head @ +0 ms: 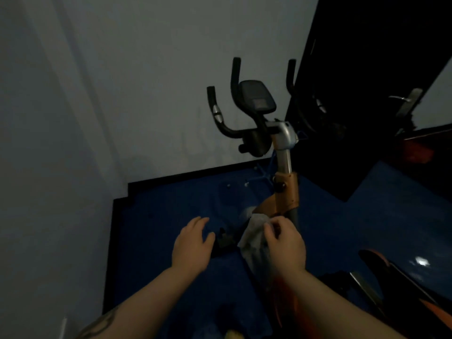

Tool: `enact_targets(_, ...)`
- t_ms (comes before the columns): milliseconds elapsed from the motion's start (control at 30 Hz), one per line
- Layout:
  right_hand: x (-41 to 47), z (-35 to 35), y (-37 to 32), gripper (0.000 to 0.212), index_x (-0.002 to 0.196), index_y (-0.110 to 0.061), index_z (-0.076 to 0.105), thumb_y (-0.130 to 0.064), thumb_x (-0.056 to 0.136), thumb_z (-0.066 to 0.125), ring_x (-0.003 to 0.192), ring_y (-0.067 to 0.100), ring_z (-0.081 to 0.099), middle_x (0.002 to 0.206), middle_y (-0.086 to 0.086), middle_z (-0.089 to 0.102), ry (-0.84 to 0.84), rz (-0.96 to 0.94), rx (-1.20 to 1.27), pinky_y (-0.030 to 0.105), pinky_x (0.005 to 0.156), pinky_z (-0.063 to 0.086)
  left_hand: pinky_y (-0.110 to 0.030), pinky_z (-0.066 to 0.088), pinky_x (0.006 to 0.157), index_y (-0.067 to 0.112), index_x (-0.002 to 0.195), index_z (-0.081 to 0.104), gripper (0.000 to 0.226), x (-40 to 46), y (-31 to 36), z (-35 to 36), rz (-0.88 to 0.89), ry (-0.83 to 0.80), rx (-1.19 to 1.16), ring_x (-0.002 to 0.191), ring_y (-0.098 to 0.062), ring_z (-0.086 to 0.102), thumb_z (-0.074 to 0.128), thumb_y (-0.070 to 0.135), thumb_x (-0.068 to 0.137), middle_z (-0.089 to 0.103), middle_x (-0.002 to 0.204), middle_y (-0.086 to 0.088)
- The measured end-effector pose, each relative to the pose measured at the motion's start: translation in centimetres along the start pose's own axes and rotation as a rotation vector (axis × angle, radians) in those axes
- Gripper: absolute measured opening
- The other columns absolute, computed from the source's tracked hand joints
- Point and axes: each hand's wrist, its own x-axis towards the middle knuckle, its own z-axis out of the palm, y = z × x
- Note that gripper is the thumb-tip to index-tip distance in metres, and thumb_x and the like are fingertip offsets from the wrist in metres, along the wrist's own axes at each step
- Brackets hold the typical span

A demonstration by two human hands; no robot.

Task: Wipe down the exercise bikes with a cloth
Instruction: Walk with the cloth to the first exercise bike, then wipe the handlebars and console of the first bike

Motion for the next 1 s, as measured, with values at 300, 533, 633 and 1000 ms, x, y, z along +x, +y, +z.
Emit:
enact_targets(300,14.9,0.1,-2.1,0.011,0.085,-0.032,0.048,-0.04,0.091,0.046,0.077,0.012,0.056,0.087,-0.009,0.054,0.227,-0.076,0.142,0.037,0.063,0.051,-0.026,0.017,0.112,0.027,0.142,0.037,0.047,14.9,6.9,0.4,0.17,0.075,-0.115,0.138,-0.013,0.029,0.045,0.035,0.096,0.031,0.153,0.005)
enact_targets(533,26.1,-0.1,-8.0,0.01,0.095,-0.02,0.051,-0.03,0.096,0.05,0.071,-0.002,0.052,0.084,-0.011,0.053,0.263,-0.185,0.253,0.019,0.057,0.042,-0.024,0.032,0.102,0.023,0.133,0.049,0.038,21.7,10.6,-0.6,0.132,0.199,-0.442,0.122,-0.005,0.042,0.049,0.026,0.096,0.048,0.134,0.01)
enact_targets(633,28.9,3.0,-8.2,0.012,0.1,-0.023,0.054,-0.033,0.094,0.053,0.083,0.002,0.052,0.1,-0.006,0.054,0.147,-0.268,0.08,0.024,0.066,0.045,-0.025,0.038,0.098,0.027,0.125,0.054,0.031,24.4,11.5,-0.9,0.116,0.224,-0.551,0.119,-0.006,0.047,0.05,0.025,0.095,0.053,0.129,0.009)
enact_targets(1000,27.3,5.3,-6.0,0.009,0.102,-0.019,0.059,-0.02,0.095,0.053,0.088,0.008,0.054,0.1,-0.004,0.052,0.128,-0.291,0.048,0.029,0.075,0.049,-0.001,0.039,0.082,0.028,0.116,0.059,0.025,29.2,10.7,0.3,0.207,0.017,-0.723,0.106,0.006,0.053,0.043,0.02,0.098,0.06,0.117,0.011)
